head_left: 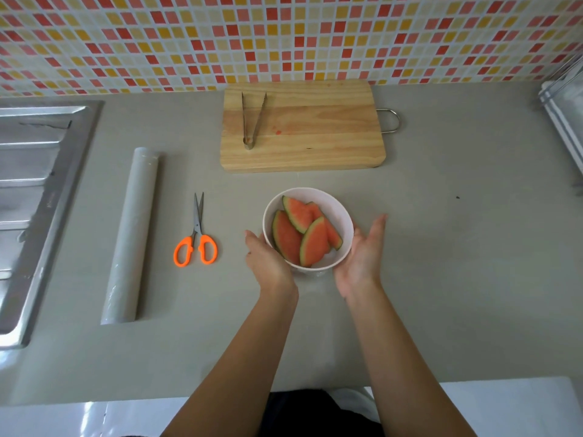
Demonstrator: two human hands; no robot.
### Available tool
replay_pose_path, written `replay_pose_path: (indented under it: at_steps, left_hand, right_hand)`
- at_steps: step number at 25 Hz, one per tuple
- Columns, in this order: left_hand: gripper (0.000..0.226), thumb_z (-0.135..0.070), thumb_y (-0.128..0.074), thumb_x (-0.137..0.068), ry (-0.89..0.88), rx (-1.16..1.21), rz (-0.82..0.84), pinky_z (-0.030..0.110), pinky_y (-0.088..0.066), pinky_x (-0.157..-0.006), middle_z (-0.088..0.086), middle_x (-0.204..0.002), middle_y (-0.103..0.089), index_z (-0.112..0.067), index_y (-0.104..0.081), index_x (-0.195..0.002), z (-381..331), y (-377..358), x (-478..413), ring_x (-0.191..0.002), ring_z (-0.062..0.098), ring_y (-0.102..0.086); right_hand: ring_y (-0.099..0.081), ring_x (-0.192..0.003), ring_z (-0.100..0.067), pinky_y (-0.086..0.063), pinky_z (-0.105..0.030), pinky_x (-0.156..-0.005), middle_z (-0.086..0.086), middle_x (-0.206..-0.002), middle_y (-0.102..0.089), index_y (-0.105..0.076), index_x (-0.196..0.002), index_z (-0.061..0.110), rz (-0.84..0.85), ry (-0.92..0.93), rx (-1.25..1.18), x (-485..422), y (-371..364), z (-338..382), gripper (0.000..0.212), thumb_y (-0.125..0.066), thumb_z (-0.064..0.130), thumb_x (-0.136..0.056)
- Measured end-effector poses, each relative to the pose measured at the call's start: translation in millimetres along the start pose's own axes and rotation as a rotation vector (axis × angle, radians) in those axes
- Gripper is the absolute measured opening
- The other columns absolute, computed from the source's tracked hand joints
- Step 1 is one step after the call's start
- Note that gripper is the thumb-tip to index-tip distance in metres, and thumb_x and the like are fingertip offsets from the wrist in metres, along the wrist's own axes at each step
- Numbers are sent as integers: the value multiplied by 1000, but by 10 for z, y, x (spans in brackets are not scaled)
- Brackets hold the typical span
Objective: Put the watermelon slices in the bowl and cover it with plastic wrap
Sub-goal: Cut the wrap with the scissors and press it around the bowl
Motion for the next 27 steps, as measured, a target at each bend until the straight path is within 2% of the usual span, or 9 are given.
replay_pose_path:
  at_steps: [2, 5, 7, 9, 13, 15, 18, 23, 27]
  left_hand:
    - [50, -50, -27, -97, -65, -151, -112, 30, -38, -87, -5, -113, -55, -12, -50, -121, -42, 174, 4, -102, 16, -51]
    - [37, -50, -32, -97, -196, -255, -115, 28, -33, -82, -9, -100, -49, -17, -41, -110, -165, 290, 8, -95, 13, -50]
    - [43, -50, -33, -97, -266, -249, -97, 29, -37, -89, -10, -113, -55, -17, -46, -120, -339, 313, -108, -102, 10, -53]
    - [50, -46, -23, -101, -390, -313, 73, 33, -35, -104, -2, -134, -52, -21, -40, -140, -593, 119, -257, -116, 13, -51]
    - [58, -60, -15, -94, -435, -516, 374, 27, -41, -93, -7, -120, -63, -33, -37, -141, -682, -211, -276, -112, 10, -57]
    - [58, -65, -18, -87, -481, -505, 280, 23, -43, -82, -6, -103, -66, -32, -50, -123, -650, -10, -226, -102, 10, -60]
    - [57, -60, -22, -86, -616, -437, 82, 33, -44, -91, -3, -100, -61, -23, -56, -112, -760, 328, -169, -103, 17, -58]
    - [49, -49, -23, -95, -628, -517, 433, 16, -37, -99, -6, -131, -55, -29, -54, -126, -747, -199, -145, -120, -1, -50]
    - [43, -48, -23, -96, -570, -467, 331, 21, -40, -96, -11, -124, -60, -37, -57, -120, -590, -224, -177, -114, 0, -54]
  right_hand:
    - [-61, -110, -23, -45, -37, -97, -14, -119, -64, -54, -124, 10, 29, -16, -1, 7, -37, 2, 81, -14, 70, -87]
    - [-58, -112, -19, -42, -32, -98, -9, -121, -63, -54, -122, 11, -23, 3, 76, 25, 28, 74, 80, -10, 68, -88]
    - [-46, -123, -12, -30, -24, -98, -2, -136, -50, -46, -131, 16, -246, 103, 178, 158, 287, 167, 68, -11, 60, -93]
    - [-37, -128, -4, -22, -19, -98, 3, -144, -40, -41, -135, 22, -453, 229, 278, 473, 525, 159, 52, -21, 50, -96]
    - [-47, -108, 16, -32, -2, -85, 17, -126, -53, -50, -118, 38, -210, 251, 317, 588, 205, -110, 45, -17, 57, -93]
    - [-35, -126, 11, -22, -7, -101, 17, -142, -37, -35, -138, 29, -103, 250, 329, 410, 111, 31, 60, -6, 54, -92]
    - [-17, -140, -3, -9, -21, -112, 5, -155, -17, -21, -145, 20, -148, 340, 343, 203, 257, 230, 59, -2, 47, -96]
    - [-40, -129, -5, -30, -22, -106, 4, -144, -39, -36, -135, 31, -61, 340, 374, 115, 8, -5, 58, -15, 57, -88]
    - [-53, -116, -8, -39, -21, -98, 0, -131, -55, -51, -128, 19, -197, 329, 399, -63, 14, 75, 57, -15, 50, -96]
Point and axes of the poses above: each hand's wrist, its own x-axis away from the middle knuckle, its own y-axis out of the back of the hand, z = x × y, the point moved 10 cm from there along -x, towards the middle knuckle
